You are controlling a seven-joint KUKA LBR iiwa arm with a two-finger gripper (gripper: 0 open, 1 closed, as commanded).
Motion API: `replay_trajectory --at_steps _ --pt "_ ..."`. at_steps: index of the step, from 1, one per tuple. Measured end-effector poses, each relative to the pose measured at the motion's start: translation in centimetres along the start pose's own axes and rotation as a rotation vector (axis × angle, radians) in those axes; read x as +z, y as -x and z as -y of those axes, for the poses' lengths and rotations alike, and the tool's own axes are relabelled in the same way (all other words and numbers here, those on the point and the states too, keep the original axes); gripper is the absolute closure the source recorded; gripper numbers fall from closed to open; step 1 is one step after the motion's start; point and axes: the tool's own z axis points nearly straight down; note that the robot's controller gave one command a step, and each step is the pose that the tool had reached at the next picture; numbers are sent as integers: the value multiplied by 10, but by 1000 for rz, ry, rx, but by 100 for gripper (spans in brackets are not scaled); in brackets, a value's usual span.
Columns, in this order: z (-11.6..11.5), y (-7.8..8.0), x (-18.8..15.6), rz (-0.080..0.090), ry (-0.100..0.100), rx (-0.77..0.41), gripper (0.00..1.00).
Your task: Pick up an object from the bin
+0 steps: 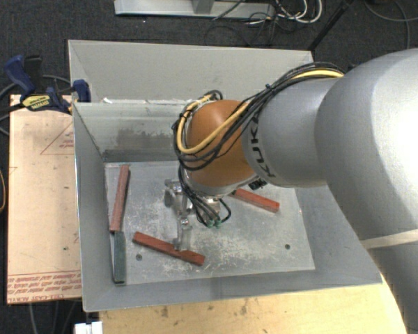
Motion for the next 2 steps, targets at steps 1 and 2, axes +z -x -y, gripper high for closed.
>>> replay_trajectory --at_steps 1,2 --pt "15 -64 -63 0 -1 11 0" --pt "-5 -78 -3 9 2 232 0"
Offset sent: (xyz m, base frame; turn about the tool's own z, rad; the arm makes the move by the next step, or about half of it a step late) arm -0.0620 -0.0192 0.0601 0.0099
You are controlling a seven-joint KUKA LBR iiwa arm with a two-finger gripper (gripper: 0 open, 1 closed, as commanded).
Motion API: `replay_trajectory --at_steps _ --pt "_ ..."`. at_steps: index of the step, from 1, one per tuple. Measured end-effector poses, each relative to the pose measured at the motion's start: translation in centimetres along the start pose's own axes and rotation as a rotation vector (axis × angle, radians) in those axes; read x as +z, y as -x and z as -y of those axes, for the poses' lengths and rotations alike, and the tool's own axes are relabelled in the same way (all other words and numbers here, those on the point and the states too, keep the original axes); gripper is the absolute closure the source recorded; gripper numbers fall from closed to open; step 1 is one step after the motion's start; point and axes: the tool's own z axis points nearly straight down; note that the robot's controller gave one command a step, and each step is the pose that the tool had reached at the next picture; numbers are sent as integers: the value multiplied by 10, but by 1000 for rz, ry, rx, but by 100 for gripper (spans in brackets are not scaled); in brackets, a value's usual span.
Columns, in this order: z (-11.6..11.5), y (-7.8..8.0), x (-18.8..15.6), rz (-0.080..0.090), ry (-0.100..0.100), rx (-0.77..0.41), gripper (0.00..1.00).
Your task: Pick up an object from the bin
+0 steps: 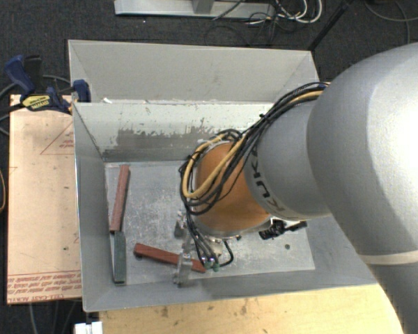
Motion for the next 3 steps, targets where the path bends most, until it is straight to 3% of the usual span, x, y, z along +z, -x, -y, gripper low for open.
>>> replay_trajectory --at_steps 1,2,3 --pt "1 -2 1 -8 -2 2 100" --pt "-22 23 -120 1 2 -60 100" --pt "-33 23 -183 -1 1 17 100"
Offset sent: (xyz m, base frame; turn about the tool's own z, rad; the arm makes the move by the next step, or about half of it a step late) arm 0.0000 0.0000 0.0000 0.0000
